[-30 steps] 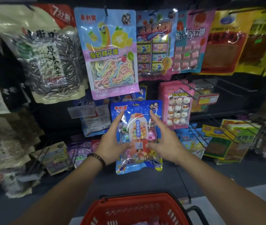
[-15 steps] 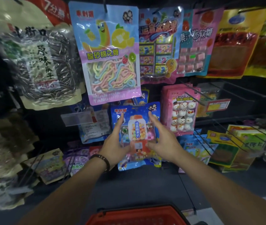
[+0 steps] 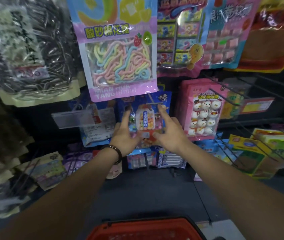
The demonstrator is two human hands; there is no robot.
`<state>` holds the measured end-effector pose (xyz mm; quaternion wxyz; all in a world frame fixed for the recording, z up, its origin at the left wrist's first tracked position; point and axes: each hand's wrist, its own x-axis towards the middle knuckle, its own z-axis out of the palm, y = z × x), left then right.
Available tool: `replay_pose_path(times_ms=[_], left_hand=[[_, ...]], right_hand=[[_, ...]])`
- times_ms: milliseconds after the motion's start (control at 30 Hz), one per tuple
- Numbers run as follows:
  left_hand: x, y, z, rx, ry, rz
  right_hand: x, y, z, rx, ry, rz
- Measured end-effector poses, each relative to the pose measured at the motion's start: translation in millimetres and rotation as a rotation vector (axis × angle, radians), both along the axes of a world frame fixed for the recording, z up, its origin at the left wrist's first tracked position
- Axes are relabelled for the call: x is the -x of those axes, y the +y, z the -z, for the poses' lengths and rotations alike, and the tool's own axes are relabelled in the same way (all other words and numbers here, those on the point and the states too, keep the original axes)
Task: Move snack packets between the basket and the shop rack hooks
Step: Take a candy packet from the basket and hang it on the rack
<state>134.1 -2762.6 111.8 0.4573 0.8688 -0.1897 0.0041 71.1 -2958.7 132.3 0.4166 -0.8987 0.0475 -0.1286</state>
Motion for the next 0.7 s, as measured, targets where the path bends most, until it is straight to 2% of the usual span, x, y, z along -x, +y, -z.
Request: replay_pose_path(times_ms=[200,267,333,467,533,600,700], left_hand=[[19,16,3,0.017,-0.005,0.049],[32,31,5,0.069,0.037,0.057],[54,48,11,0.012,0.099,0.032],[105,86,46,-0.111,0.007,0.093],[133,101,71,-0.207,0.042,0.201],[164,113,104,-0.384,0.146,0.288],[199,131,155,-0.52,0.28,0.364]], right_hand=[[25,0,11,0.086,0.015,-0.008],[51,8,17,0.095,0.009,0.004],[82,18,32,0.087,-0.037,0.056],[138,41,91,-0.098,-0.16,0.113],[159,50,124,-0.233,-0.062,0.143],[181,58,179,-0.31,0.142,0.2],[213,74,253,-0.382,0.448,0.268]])
